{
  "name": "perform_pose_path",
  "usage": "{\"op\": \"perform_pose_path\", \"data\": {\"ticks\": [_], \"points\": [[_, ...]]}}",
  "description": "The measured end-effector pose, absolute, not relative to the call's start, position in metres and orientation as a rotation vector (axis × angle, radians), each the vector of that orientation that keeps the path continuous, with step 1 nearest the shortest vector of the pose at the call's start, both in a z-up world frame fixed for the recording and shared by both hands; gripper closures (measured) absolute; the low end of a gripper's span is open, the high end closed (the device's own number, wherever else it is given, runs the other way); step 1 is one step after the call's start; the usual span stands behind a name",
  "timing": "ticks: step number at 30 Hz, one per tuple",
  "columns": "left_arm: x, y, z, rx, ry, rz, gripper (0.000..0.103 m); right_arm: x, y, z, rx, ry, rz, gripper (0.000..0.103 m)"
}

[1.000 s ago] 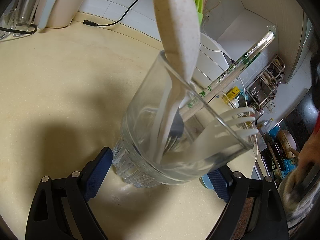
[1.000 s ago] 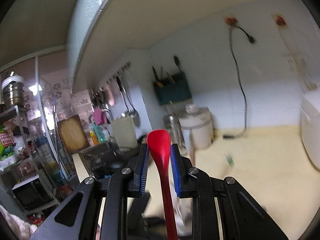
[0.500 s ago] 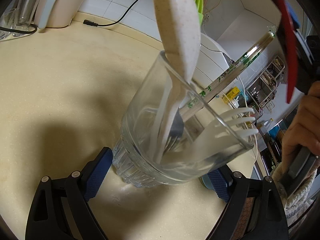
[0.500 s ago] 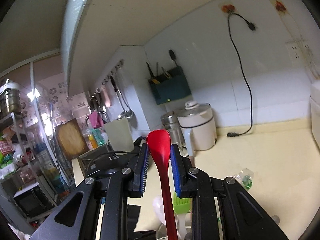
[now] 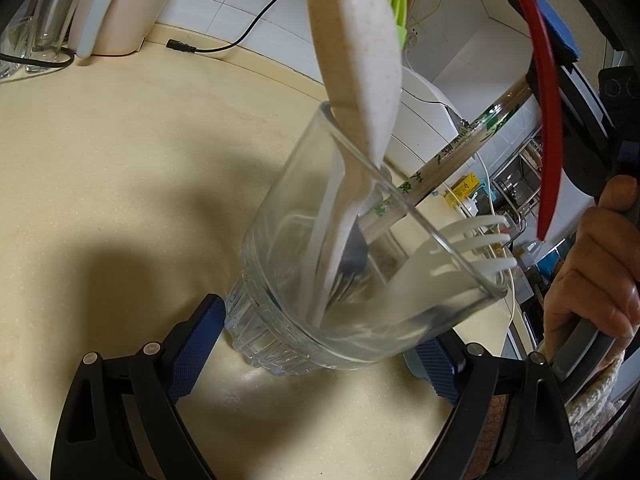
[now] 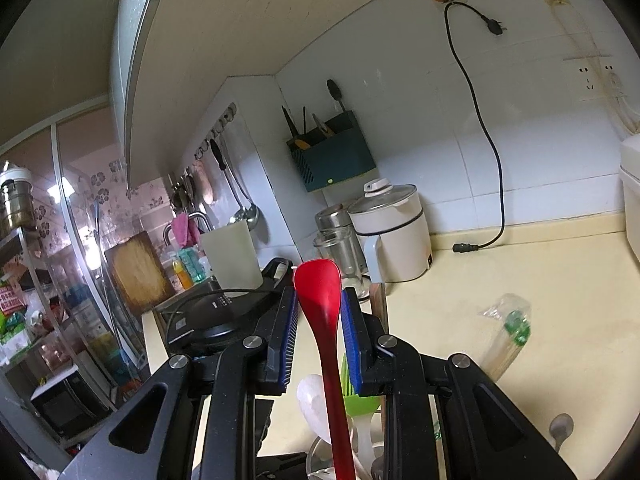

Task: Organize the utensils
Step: 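Carry the red spatula over the glass held by the left gripper, then lower the red spatula into the glass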

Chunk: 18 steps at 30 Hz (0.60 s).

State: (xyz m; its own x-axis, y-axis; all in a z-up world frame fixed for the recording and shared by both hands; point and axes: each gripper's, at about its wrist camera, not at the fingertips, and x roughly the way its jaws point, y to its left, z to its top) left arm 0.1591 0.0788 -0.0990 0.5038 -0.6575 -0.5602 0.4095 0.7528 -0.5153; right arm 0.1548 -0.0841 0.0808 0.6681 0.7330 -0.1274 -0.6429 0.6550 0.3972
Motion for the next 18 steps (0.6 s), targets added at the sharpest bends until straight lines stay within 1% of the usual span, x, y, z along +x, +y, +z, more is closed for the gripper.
{"op": "perform_pose_path", "data": {"ticks": [18], "points": [[0.159,0.08,-0.099,-0.338,0.815,-0.659,0.011,0.163,-0.073,0.071,0.316,0.314,0.768,0.081]]}}
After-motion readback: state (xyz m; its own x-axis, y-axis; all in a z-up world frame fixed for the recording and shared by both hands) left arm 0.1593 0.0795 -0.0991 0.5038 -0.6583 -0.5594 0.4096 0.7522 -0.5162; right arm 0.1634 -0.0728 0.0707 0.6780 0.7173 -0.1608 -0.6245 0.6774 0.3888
